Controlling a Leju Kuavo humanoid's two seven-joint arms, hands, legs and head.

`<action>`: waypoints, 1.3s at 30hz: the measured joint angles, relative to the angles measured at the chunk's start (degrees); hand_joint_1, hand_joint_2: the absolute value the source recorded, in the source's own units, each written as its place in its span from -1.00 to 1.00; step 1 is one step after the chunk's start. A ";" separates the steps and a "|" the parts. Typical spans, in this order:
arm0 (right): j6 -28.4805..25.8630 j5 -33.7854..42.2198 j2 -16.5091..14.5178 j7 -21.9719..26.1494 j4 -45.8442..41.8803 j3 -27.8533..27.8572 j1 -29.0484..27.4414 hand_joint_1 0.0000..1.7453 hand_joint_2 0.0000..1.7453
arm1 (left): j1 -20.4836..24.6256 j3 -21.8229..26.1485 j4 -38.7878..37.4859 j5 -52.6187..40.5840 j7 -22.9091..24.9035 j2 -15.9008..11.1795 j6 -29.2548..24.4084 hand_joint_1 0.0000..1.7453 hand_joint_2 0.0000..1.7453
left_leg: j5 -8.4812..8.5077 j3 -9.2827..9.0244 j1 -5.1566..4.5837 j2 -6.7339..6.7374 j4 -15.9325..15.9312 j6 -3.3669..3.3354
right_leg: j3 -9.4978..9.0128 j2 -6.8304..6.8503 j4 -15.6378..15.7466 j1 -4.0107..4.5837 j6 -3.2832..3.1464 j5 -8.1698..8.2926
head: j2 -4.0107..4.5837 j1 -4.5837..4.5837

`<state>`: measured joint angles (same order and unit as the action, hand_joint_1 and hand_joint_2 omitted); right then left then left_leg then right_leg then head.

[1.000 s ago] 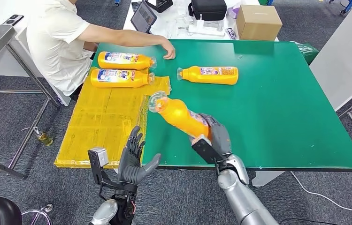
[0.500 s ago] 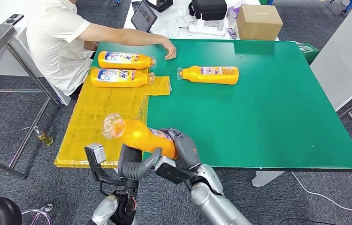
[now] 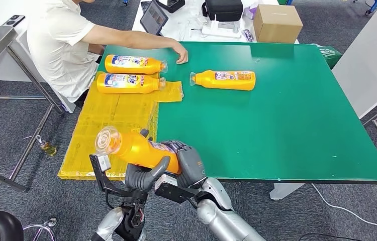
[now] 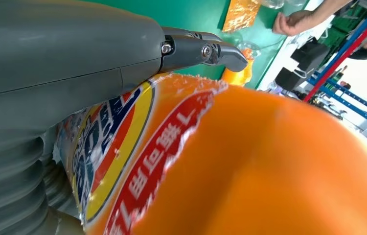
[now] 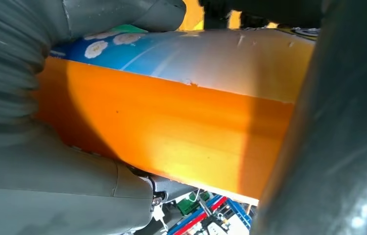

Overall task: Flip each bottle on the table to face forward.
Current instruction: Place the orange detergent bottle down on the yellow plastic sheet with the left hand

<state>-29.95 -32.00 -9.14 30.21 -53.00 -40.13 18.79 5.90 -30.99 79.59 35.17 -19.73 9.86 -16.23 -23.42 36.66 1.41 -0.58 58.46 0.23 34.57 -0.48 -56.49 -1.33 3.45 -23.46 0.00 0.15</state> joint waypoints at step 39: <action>-10.12 2.81 1.22 9.68 -26.61 8.25 -13.98 -1.00 -1.00 | 8.52 14.93 -16.92 -63.05 2.11 -9.14 -17.68 0.95 1.00 | -0.01 0.04 0.02 0.03 0.00 0.06 | 0.11 -0.01 -0.01 0.01 -0.02 0.00 | 0.00 0.01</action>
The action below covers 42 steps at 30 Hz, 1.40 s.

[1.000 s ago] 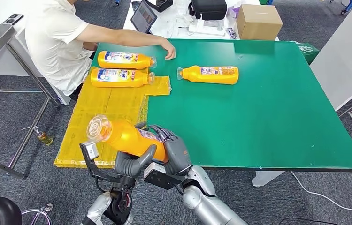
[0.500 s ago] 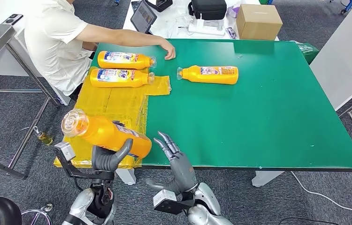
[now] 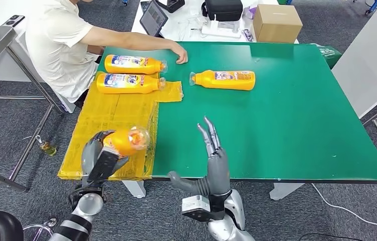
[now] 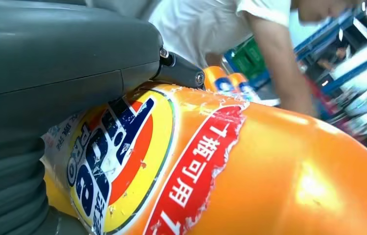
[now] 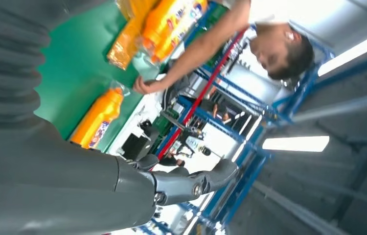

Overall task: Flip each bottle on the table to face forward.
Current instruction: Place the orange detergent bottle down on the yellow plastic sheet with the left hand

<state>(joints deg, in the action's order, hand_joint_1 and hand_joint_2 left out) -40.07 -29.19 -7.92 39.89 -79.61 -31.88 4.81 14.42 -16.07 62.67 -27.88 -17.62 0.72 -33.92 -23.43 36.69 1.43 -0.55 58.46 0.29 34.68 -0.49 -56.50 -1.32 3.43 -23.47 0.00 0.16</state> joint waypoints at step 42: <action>-0.01 9.53 -0.15 0.00 1.60 -1.70 0.66 -1.00 -1.00 | 20.56 -3.91 -28.79 -18.27 4.16 -4.81 22.50 -1.00 1.00 | 0.04 -0.41 0.00 -0.03 -0.02 -0.01 | -0.46 0.00 -0.08 0.01 -0.03 0.01 | 0.00 0.01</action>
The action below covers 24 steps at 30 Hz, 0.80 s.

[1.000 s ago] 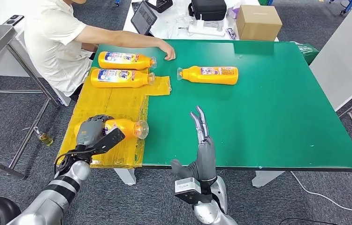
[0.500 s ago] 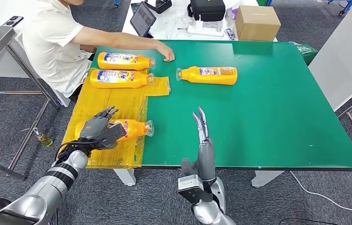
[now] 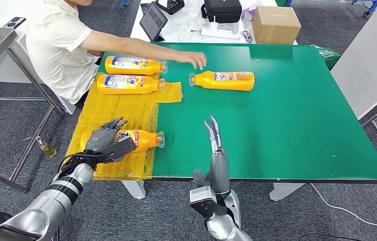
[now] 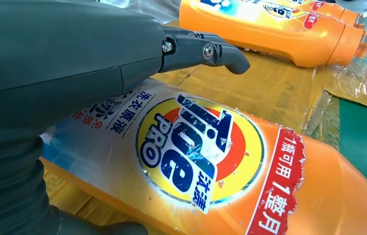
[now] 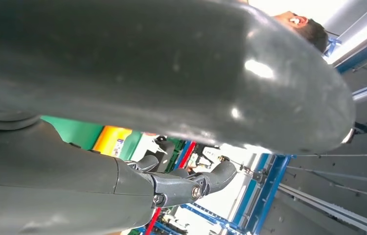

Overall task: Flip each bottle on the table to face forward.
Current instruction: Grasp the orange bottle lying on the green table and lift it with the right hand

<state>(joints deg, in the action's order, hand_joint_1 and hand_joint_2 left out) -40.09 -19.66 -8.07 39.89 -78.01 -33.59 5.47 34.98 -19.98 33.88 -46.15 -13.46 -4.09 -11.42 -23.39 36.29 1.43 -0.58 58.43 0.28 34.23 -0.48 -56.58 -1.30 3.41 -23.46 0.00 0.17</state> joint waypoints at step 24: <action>-0.02 -4.77 0.98 0.00 -0.08 4.25 -3.28 -1.00 -1.00 | -27.57 1.93 44.44 17.24 -11.13 3.57 -12.90 -1.00 1.00 | -0.07 0.34 0.00 0.04 0.01 0.04 | 0.40 -0.01 0.03 0.00 -0.02 -0.06 | 0.00 -0.01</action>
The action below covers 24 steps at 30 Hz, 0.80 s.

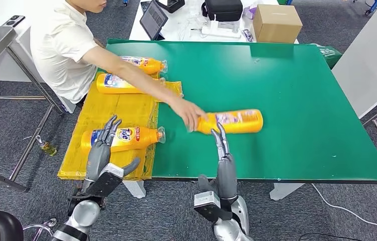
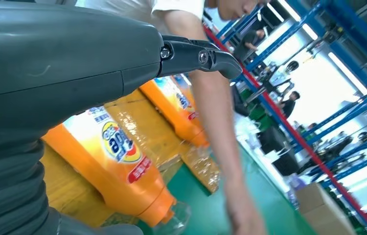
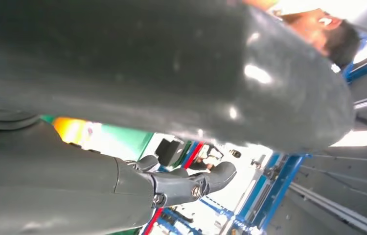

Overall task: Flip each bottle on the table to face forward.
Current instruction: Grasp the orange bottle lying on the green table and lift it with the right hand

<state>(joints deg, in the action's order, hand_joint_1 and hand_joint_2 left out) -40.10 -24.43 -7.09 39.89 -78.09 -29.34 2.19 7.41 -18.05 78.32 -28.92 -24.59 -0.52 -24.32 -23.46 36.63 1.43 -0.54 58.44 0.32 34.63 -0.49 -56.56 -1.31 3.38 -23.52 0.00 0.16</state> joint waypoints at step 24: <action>-0.03 -49.92 7.06 -17.08 14.02 29.15 4.15 -1.00 1.00 | -9.64 1.76 10.56 12.75 -2.38 4.62 -1.32 -1.00 1.00 | -0.01 0.06 -0.05 -0.21 0.01 -0.03 | -0.05 0.11 0.04 -0.04 0.03 0.01 | 0.00 -0.03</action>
<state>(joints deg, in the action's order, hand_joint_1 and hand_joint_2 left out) -40.13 -74.35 -0.03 22.81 -64.07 -0.19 6.34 -2.23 -16.28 88.88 -16.16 -26.97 4.10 -25.64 -23.47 36.69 1.38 -0.75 58.45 0.30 34.58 -0.38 -56.52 -1.35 3.41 -23.51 0.00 0.14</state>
